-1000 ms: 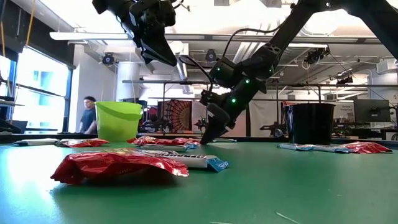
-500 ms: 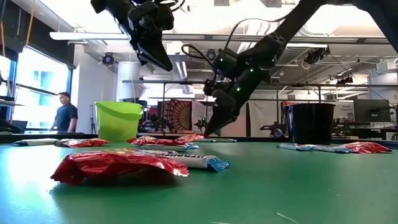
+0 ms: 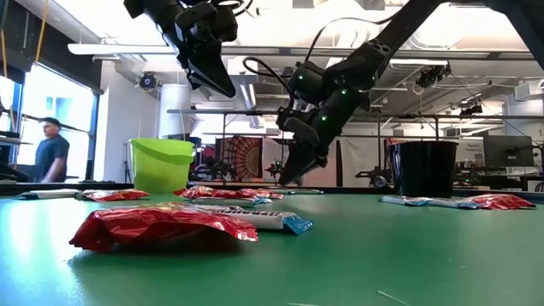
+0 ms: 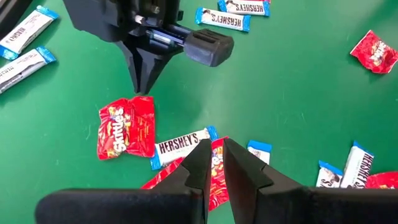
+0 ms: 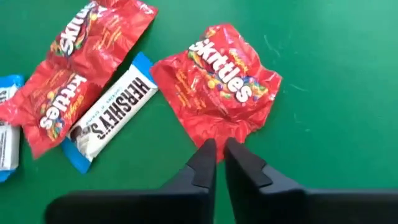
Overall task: Sort candy by brand, put in halloween buckets
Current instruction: Put the red candy into the green bucket
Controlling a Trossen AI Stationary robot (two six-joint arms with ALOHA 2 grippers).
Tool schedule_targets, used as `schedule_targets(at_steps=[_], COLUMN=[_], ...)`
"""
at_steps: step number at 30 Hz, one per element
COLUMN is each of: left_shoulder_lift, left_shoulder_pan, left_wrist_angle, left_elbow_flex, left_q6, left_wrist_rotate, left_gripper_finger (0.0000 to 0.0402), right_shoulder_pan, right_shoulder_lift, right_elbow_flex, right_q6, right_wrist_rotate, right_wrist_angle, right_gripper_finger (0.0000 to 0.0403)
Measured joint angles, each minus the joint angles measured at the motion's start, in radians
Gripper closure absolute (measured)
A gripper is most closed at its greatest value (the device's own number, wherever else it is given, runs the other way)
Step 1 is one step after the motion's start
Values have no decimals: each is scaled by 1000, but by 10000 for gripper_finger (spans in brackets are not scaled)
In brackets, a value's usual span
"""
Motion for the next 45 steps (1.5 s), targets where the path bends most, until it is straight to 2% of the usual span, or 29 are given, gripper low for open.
schedule_targets(at_steps=[4,9,13,15,17,21,24,28,30,35,41,45], left_shoulder_lift=[0,0,0,0,0,0,0,0,0,-2,-13,-13], left_shoulder_pan=[0,0,0,0,0,-1,-1,-1,2,22,21,-9], left_wrist_angle=[0,0,-1,-2,-6,-11,-13,-18,-31,-74,-59,-59], left_elbow_flex=[0,0,-1,-1,-1,-1,-1,-1,-1,-1,2,2], left_q6=[-4,1,-3,-4,-4,-5,-7,-17,-42,-58,-32,33], left_wrist_rotate=[0,0,-1,0,2,2,2,-3,-23,-58,-42,-85], left_gripper_finger=[371,371,371,371,371,371,371,372,376,399,394,377], right_shoulder_pan=[36,68,72,71,70,73,82,84,84,72,72,74], right_shoulder_lift=[3,22,45,64,84,110,113,102,92,35,-85,-165], right_elbow_flex=[0,-4,-5,-5,-5,0,0,-2,-4,-9,-8,-7], right_q6=[-5,-4,22,13,-7,1,0,0,0,38,90,133], right_wrist_rotate=[16,181,288,252,205,182,183,172,173,128,80,21], right_wrist_angle=[20,87,116,131,139,135,131,130,119,80,65,68], right_gripper_finger=[319,243,219,219,223,249,289,369,393,397,401,402])
